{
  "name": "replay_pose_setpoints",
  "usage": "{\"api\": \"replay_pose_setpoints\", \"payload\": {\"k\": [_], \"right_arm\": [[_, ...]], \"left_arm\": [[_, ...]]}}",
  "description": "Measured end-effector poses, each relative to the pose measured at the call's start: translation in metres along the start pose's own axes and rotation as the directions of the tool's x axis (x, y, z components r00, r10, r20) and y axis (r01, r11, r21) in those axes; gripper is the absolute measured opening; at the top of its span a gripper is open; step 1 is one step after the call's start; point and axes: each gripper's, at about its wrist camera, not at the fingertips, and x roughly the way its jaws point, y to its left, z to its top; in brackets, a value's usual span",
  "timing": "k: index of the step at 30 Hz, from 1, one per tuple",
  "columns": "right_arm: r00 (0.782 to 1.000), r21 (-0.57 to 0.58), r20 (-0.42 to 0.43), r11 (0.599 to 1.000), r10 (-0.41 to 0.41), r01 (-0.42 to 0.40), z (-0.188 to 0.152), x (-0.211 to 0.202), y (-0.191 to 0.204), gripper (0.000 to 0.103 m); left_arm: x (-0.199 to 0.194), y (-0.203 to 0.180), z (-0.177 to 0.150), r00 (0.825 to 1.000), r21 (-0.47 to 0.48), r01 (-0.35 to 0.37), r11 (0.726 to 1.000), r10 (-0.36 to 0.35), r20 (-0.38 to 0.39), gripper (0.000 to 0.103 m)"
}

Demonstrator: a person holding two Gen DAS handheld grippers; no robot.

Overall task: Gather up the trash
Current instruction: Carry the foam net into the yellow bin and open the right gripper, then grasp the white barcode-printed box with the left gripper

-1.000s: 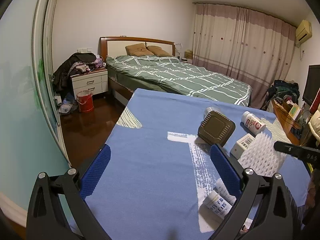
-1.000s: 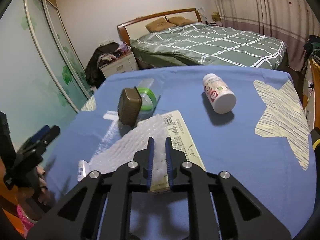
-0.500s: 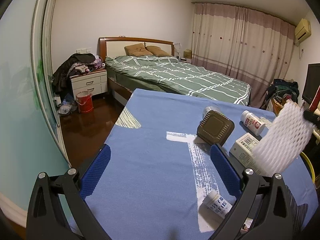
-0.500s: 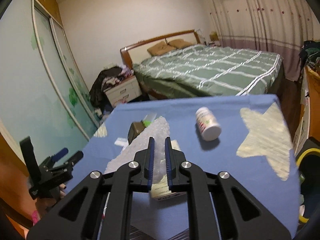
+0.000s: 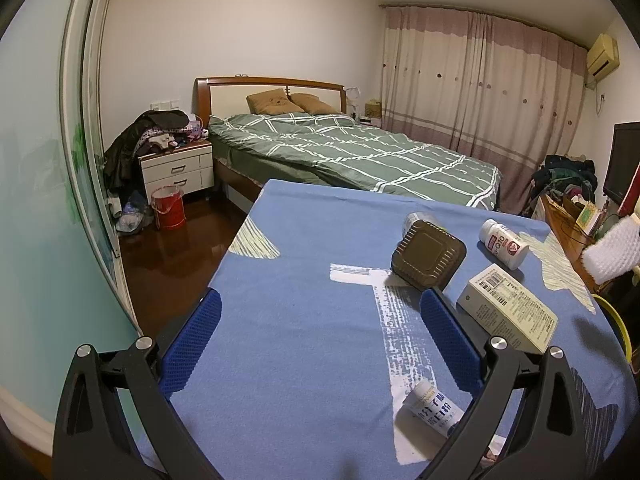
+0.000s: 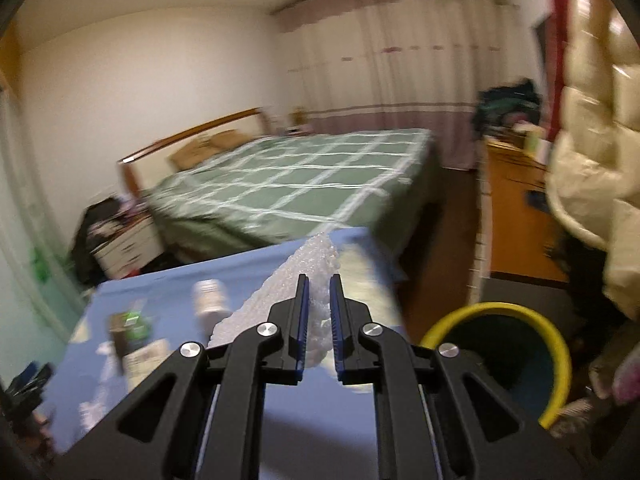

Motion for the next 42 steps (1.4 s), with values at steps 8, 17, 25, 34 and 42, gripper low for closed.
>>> {"api": "replay_pose_setpoints", "payload": {"k": [8,17,25,34,42], "right_arm": [[0.963,0.094,-0.034,0.958,-0.268,0.27,-0.012,0.015,-0.091,0.01],[0.924,0.136,-0.134,0.917,-0.359,0.375,-0.038,0.048,-0.132,0.017],[0.923,0.129,-0.104,0.915,-0.371,0.383,-0.051,0.053,-0.121,0.025],[0.932,0.13,-0.105,0.924,-0.348,0.36,-0.049,0.053,-0.116,0.027],[0.937,0.105,-0.103,0.933,-0.333,0.343,-0.05,0.055,-0.108,0.029]], "left_arm": [[0.002,-0.002,0.0,1.0,0.011,0.002,1.0,-0.002,-0.006,0.098],[0.004,-0.003,0.0,1.0,0.024,0.01,1.0,-0.01,-0.003,0.098],[0.006,-0.014,0.001,0.999,0.047,0.026,0.999,-0.025,-0.024,0.098],[-0.007,-0.047,0.0,0.997,0.093,0.048,0.994,-0.042,-0.072,0.098],[0.016,-0.109,0.01,0.962,0.12,0.167,0.979,-0.136,-0.235,0.098]]}}
